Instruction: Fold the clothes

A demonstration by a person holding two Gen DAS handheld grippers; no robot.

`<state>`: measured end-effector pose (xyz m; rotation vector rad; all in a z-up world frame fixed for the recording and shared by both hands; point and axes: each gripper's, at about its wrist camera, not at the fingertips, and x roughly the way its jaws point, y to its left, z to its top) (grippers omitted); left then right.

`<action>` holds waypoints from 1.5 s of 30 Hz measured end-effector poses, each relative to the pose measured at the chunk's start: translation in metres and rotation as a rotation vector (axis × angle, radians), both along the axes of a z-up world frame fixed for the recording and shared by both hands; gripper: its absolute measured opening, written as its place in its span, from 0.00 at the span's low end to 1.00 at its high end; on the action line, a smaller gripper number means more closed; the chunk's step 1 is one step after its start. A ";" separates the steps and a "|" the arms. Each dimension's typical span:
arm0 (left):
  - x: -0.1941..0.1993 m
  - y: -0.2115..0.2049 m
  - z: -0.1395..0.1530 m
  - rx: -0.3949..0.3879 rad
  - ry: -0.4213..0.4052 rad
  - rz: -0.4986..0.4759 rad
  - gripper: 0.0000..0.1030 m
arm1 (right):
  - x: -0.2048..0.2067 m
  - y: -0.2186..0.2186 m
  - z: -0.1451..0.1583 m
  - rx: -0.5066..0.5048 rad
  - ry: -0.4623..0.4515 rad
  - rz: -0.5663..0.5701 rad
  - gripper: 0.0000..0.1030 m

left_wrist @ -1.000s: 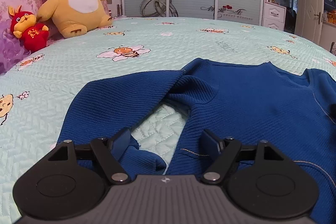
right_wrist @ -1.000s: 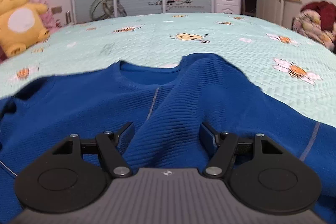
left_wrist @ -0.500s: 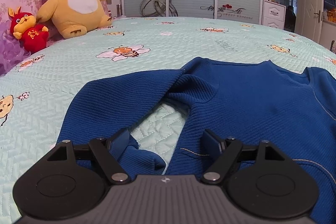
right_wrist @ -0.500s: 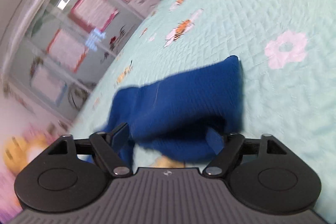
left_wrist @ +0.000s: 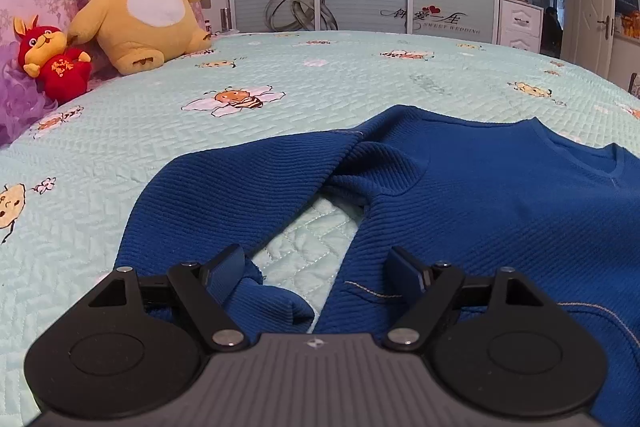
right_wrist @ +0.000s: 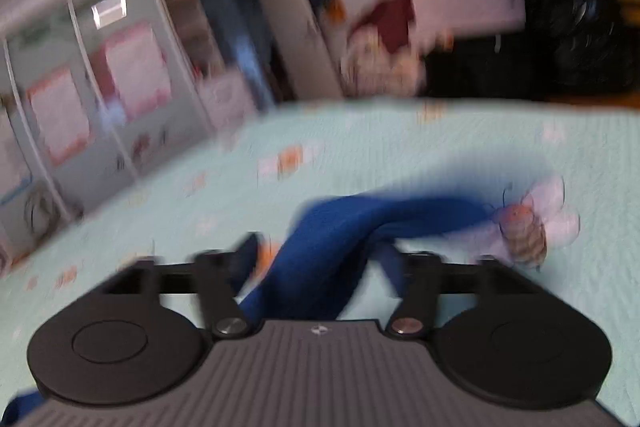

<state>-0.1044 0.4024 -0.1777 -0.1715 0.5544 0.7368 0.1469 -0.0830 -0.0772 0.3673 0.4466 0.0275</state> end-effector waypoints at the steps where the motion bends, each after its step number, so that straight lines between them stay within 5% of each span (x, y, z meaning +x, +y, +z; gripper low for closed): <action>1: -0.001 0.000 0.000 -0.003 -0.003 0.000 0.79 | -0.008 0.004 -0.012 0.006 0.045 0.031 0.73; 7: 0.000 0.000 0.000 -0.007 -0.005 0.000 0.79 | -0.097 0.049 -0.094 0.093 0.255 0.261 0.72; 10: 0.001 -0.001 0.000 -0.003 0.000 -0.001 0.80 | -0.147 0.075 -0.111 -0.034 0.120 0.278 0.76; 15: 0.002 -0.002 0.000 0.000 0.003 -0.001 0.80 | -0.144 0.125 -0.114 -0.329 0.136 0.282 0.83; 26: -0.016 0.004 0.002 -0.060 -0.080 0.009 0.80 | -0.142 0.089 -0.114 -0.246 0.121 0.293 0.83; 29: -0.041 0.002 0.010 -0.179 -0.079 0.005 0.79 | -0.144 0.086 -0.112 -0.229 0.121 0.295 0.83; 36: -0.146 -0.071 0.012 -0.235 -0.025 -0.025 0.80 | -0.152 0.070 -0.111 -0.146 0.109 0.306 0.83; 40: -0.180 -0.090 0.015 -0.273 -0.048 -0.063 0.80 | -0.171 0.059 -0.111 -0.078 0.106 0.317 0.83; 45: -0.199 -0.080 0.017 -0.409 -0.127 -0.048 0.80 | -0.215 0.053 -0.113 -0.071 0.089 0.420 0.83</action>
